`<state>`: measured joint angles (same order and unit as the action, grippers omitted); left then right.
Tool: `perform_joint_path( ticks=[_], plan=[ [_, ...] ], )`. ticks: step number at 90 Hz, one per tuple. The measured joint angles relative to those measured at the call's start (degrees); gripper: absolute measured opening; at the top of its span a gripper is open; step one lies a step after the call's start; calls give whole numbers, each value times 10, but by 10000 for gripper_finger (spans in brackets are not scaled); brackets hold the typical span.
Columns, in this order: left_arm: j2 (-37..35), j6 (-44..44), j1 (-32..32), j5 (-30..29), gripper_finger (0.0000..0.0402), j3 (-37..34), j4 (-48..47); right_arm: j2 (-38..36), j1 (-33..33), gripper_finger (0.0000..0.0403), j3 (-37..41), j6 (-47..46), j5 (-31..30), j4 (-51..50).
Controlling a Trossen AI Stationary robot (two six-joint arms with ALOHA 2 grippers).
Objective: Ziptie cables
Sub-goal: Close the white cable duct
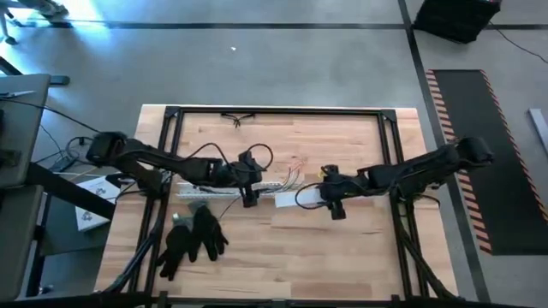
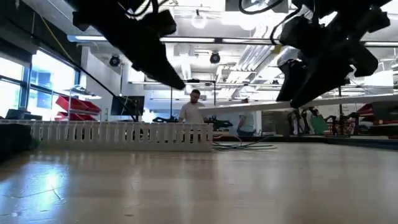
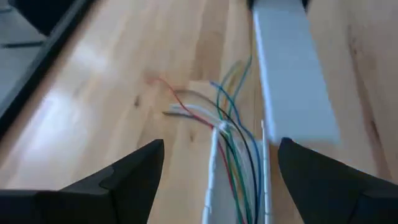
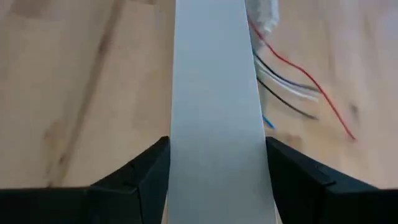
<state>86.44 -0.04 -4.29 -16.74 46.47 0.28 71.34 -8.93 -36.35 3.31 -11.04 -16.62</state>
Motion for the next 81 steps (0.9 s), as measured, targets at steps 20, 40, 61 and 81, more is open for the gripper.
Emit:
perform_joint_path(
  ticks=[20, 40, 61, 81],
  plan=[
    [78, -9, 0, 45, 294, 0, 66, -67, 39, 204, 24, -24, -15, -22],
    [151, -7, 0, 38, 294, 1, 138, -61, 52, 204, 45, -35, 24, -11],
    [163, -8, -4, 22, 294, 0, 175, -62, 52, 204, 63, -48, 25, 0],
    [149, -9, -6, 13, 294, 0, 177, -68, 52, 204, 63, -32, 25, -1]
  ],
)
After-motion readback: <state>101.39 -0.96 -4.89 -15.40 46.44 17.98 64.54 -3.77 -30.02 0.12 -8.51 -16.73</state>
